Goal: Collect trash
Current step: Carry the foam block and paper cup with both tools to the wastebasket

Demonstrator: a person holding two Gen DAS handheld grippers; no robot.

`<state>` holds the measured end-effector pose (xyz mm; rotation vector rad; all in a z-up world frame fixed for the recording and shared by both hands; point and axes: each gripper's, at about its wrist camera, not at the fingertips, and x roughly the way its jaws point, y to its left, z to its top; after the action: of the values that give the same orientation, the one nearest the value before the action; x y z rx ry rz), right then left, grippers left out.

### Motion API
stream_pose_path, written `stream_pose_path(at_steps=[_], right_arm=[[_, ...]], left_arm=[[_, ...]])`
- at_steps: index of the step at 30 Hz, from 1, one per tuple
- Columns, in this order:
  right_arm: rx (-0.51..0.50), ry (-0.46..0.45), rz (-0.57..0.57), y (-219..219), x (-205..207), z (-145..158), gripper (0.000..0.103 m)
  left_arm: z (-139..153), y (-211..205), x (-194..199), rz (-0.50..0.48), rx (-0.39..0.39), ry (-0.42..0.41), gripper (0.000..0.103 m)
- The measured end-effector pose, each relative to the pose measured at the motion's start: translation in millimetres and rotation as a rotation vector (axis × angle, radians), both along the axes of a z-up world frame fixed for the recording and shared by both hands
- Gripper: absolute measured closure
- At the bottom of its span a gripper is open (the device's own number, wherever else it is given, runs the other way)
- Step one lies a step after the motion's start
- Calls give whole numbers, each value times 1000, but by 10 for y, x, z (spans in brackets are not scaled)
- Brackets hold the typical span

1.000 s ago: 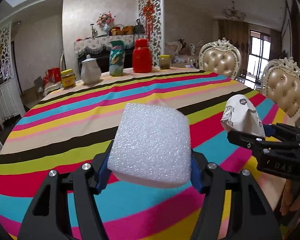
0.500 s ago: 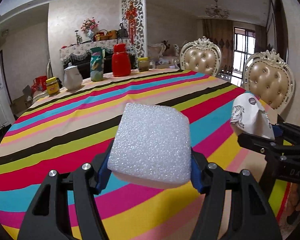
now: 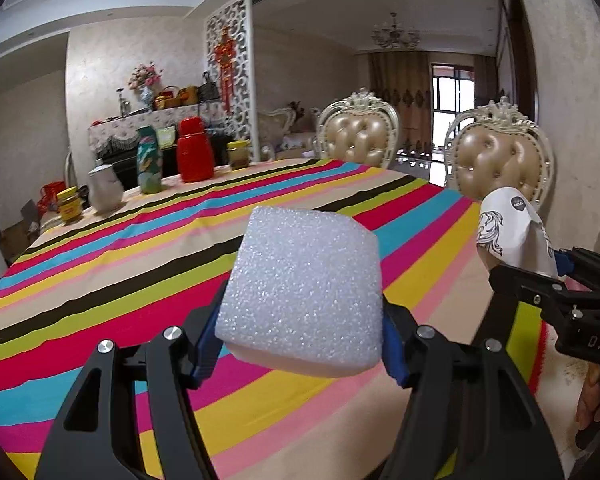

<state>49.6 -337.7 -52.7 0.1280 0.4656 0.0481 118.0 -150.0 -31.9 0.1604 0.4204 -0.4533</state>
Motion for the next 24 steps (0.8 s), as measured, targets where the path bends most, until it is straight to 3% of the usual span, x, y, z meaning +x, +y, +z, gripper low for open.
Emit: stream_pose_path(at_steps=[13,24], right_arm=[[-35,-54,-140,-589,-535,-21,42],[-65,-31,-324,-1214,-1109,-110,42]], left_arm=[[-27,-822,-271,-200,3,-22,39],[-52,-1427,-553,-365,-27,-35,39]])
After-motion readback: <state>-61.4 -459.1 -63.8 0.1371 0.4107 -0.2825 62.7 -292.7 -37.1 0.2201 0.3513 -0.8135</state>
